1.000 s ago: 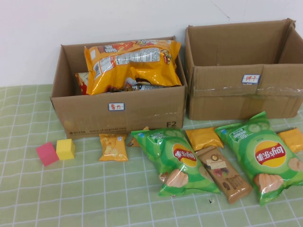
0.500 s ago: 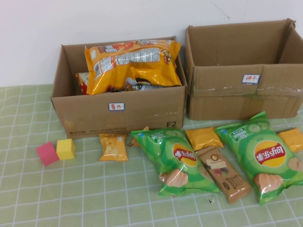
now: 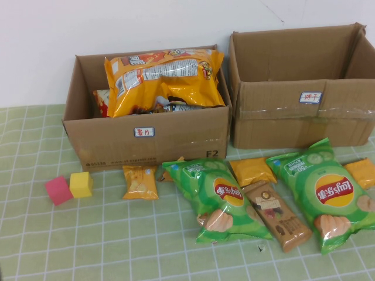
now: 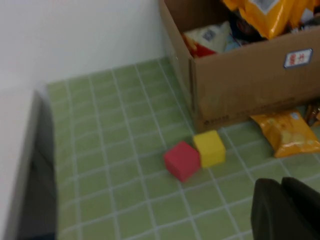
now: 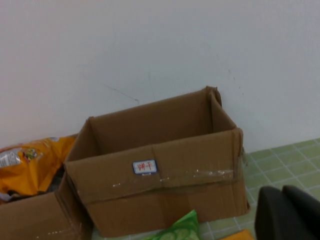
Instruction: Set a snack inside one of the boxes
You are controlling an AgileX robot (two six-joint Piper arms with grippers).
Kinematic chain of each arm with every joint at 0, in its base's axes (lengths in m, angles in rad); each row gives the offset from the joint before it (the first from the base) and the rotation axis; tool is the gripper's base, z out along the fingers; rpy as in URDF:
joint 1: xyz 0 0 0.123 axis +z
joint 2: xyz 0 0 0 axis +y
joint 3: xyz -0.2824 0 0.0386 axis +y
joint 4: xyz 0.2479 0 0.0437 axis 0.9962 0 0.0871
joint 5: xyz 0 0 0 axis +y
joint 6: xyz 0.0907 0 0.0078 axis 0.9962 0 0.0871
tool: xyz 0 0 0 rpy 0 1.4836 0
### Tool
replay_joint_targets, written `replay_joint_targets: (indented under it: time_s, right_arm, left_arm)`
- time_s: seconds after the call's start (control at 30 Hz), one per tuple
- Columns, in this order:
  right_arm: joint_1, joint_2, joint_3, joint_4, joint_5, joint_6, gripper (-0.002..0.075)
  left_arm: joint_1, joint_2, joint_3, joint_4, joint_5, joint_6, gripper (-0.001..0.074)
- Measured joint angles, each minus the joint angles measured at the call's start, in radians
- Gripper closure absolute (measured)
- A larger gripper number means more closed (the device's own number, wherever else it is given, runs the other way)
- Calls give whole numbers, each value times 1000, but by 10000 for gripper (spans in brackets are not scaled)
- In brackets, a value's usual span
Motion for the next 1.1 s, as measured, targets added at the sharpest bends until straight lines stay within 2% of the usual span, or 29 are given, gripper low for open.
replay_joint_targets:
  time_s: [0.23,0.47,0.63,0.73,0.83,0.93,1.1]
  right_arm:
    - [0,77,0,1,26,-66,728]
    - [9,206,0,17,38,-174,728]
    - [10,260,0,46,33,-178,728]
    - [10,283,0,47,33,-181,728]
    - [10,303,0,51,36,-181,728]
    - [20,323,0,60,35,-181,728]
    - [95,361,31,62,-38,-237,728]
  left_arm:
    - [0,190,-2,-201,-39,14,735]
    - [-7,535,-21,-535,-39,318,735]
    - [-124,759,-142,-589,-41,454,735]
    - [-216,884,-242,-558,-34,459,735]
    - [-289,976,-329,-446,-55,361,735]
    - [-342,1072,-412,-222,-72,122,735]
    - [-407,1211,-548,147,-21,-246,717]
